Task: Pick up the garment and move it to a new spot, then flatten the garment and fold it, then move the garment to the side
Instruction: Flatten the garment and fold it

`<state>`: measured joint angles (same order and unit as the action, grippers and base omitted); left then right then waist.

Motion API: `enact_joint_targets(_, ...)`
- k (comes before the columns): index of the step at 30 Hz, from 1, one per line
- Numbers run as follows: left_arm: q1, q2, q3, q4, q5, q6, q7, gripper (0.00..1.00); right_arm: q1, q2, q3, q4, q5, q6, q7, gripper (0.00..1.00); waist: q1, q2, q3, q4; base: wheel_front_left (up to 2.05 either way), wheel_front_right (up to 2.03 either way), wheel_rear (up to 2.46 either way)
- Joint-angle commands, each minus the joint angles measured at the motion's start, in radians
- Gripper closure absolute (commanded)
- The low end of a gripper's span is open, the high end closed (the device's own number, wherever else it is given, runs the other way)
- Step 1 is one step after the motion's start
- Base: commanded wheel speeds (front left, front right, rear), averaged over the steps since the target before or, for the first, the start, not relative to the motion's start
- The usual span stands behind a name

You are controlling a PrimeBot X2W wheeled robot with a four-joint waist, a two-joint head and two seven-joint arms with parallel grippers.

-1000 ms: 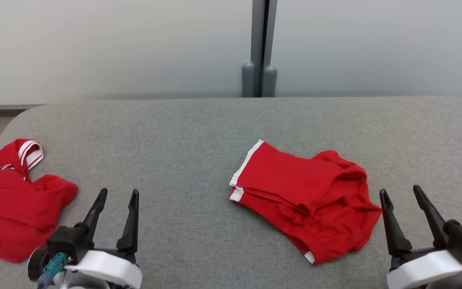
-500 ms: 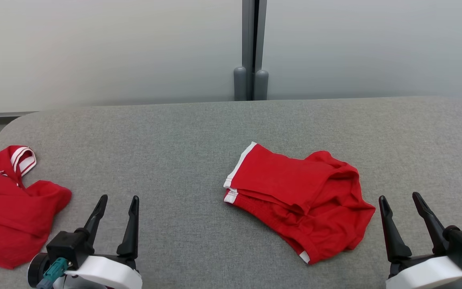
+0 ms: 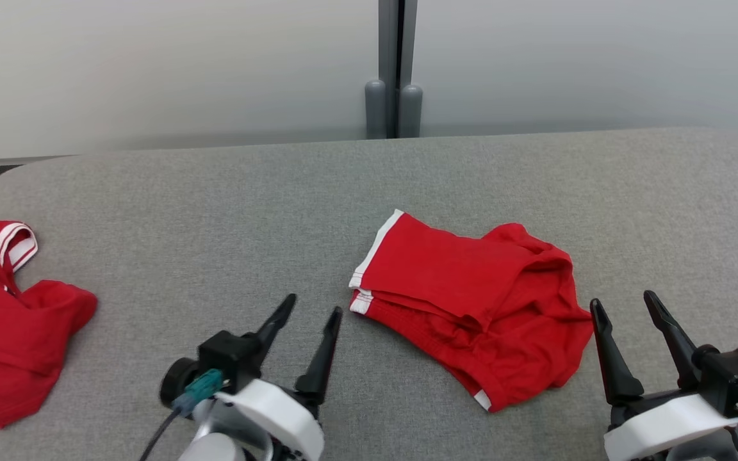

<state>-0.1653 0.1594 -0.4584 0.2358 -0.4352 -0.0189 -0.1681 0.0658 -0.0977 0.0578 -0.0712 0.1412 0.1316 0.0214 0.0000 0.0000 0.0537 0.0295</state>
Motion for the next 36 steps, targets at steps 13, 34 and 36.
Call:
enact_joint_targets(13, -0.167, -0.102, -0.158, 0.274, -0.166, -0.096, 0.18, 0.0, -0.074, -0.007, 0.013, 0.024, -0.01, -0.002, -0.023, 0.0, 0.0, 0.0, 0.15, -0.118, 0.0, 0.0, 0.0)
enact_joint_targets(34, -0.141, 0.054, -0.206, 0.176, -0.217, -0.073, 0.173, 1.0, -0.079, 0.012, -0.009, 0.075, 0.003, -0.002, -0.05, 0.0, 0.0, 0.0, 0.145, -0.098, 0.0, 0.0, 0.0)
enact_joint_targets(36, -0.108, 0.106, -0.201, 0.116, -0.217, -0.055, 0.21, 1.0, -0.073, 0.014, -0.013, 0.077, 0.002, -0.002, -0.049, 0.0, 0.0, 0.0, 0.135, -0.091, 0.0, 0.0, 0.0)
